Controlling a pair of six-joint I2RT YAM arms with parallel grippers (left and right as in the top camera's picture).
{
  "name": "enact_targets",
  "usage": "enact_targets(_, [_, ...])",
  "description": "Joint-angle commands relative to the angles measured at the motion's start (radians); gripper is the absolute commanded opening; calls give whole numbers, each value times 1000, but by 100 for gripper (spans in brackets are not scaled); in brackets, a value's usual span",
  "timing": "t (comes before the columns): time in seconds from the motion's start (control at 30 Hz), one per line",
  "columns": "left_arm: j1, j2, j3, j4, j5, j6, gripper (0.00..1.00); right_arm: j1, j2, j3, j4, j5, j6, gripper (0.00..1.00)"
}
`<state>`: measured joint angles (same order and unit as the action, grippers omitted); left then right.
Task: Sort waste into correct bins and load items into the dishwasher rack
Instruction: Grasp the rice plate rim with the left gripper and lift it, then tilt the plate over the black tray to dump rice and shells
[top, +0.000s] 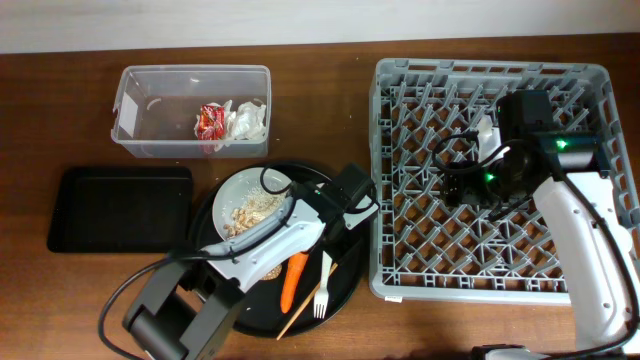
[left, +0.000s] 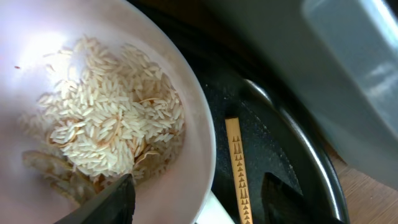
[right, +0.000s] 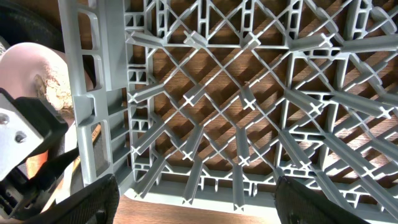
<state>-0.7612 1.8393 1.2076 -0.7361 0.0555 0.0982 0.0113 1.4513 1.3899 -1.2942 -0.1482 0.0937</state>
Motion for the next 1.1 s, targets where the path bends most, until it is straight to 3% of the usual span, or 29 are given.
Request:
enact_targets(0.0, [-5, 27, 3, 6, -35, 8, 49, 9, -3, 0, -1, 2, -11, 84])
enact_targets(0.03, [-5, 27, 3, 6, -100, 8, 39, 9, -3, 0, -1, 2, -11, 84])
enact_targets(0.2, [-5, 27, 21, 7, -184, 8, 18, 9, -3, 0, -1, 2, -11, 84])
enact_targets(0.4, [-5, 27, 47, 6, -263, 8, 3, 9, -3, 0, -1, 2, -11, 84])
enact_targets(0.63, [-3, 10, 199, -130, -314, -2, 1, 9, -3, 0, -5, 2, -11, 84])
enact_targets(0.73, [35, -47, 210, -170, -301, -80, 0, 9, -3, 0, -8, 2, -11, 84])
enact_targets(0.8, [123, -110, 210, -205, -168, -83, 1, 9, -3, 0, -9, 2, -11, 84])
enact_targets(0.9, [376, -168, 210, -247, 56, -81, 0, 9, -3, 0, -13, 2, -11, 84])
enact_targets(1.0, [607, -168, 209, -288, 174, -18, 1, 9, -3, 0, -13, 2, -11, 84])
enact_targets(1.07, [765, -168, 207, -290, 334, 32, 0, 9, -3, 0, -13, 2, -11, 84])
